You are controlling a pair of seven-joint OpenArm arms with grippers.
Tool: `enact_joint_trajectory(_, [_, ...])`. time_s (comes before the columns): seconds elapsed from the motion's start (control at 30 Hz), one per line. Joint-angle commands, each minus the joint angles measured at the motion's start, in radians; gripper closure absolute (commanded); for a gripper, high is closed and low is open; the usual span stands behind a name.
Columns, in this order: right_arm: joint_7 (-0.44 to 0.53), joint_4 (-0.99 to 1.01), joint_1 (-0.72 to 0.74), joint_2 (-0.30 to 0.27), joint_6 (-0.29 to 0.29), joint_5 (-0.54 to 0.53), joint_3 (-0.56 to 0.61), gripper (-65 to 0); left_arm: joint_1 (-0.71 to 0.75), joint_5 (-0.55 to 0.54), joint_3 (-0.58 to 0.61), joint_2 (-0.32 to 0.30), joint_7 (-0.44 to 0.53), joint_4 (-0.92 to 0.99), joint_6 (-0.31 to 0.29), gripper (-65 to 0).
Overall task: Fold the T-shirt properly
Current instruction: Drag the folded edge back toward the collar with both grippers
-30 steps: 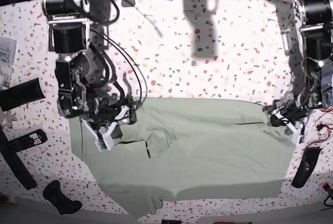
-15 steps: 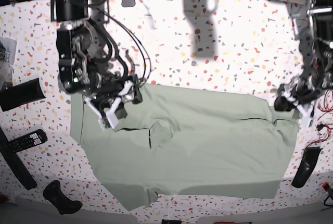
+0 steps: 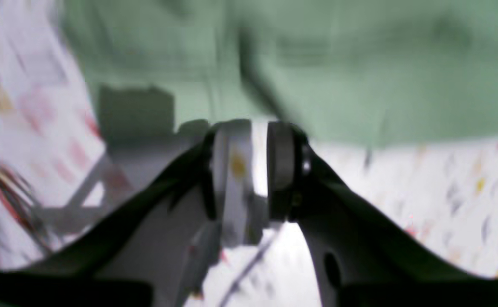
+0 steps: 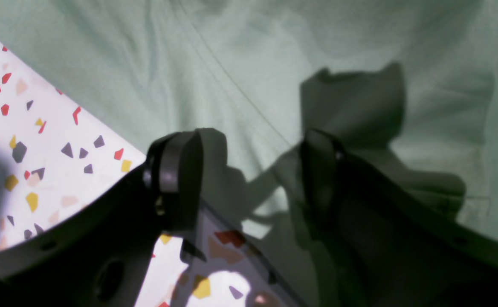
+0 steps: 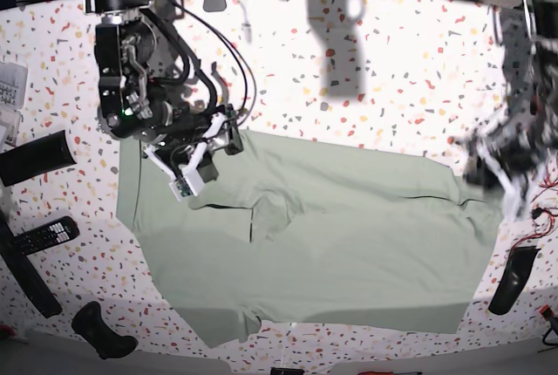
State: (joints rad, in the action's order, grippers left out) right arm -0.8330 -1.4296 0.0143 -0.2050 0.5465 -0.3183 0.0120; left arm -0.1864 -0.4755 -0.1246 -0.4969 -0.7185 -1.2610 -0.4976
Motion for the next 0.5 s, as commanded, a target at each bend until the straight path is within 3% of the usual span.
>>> enact_joint_trajectory(0.0, [-0.030, -0.008, 0.006, -0.005, 0.004, 0.004, 0.001, -36.4, -0.038, -0.003, -0.006, -0.021, 0.002, -0.018, -0.003, -14.0])
enact_joint_trajectory(0.1, [-0.030, -0.008, 0.005, -0.005, 0.004, 0.004, 0.001, -36.4, -0.083, 0.034, -0.005, -0.019, -0.003, -0.013, -0.003, -14.0])
enact_joint_trajectory(0.27, [-0.027, -0.008, 0.007, -0.005, 0.003, 0.003, 0.001, -36.4, -0.099, 0.184, -0.005, 0.016, 0.063, 0.081, -0.003, -14.0])
enact_joint_trajectory(0.47, [-0.027, -0.008, 0.007, -0.005, 0.003, 0.003, 0.001, -36.4, -0.116, 0.232, -0.005, 0.060, 0.144, 0.154, -0.023, -14.0])
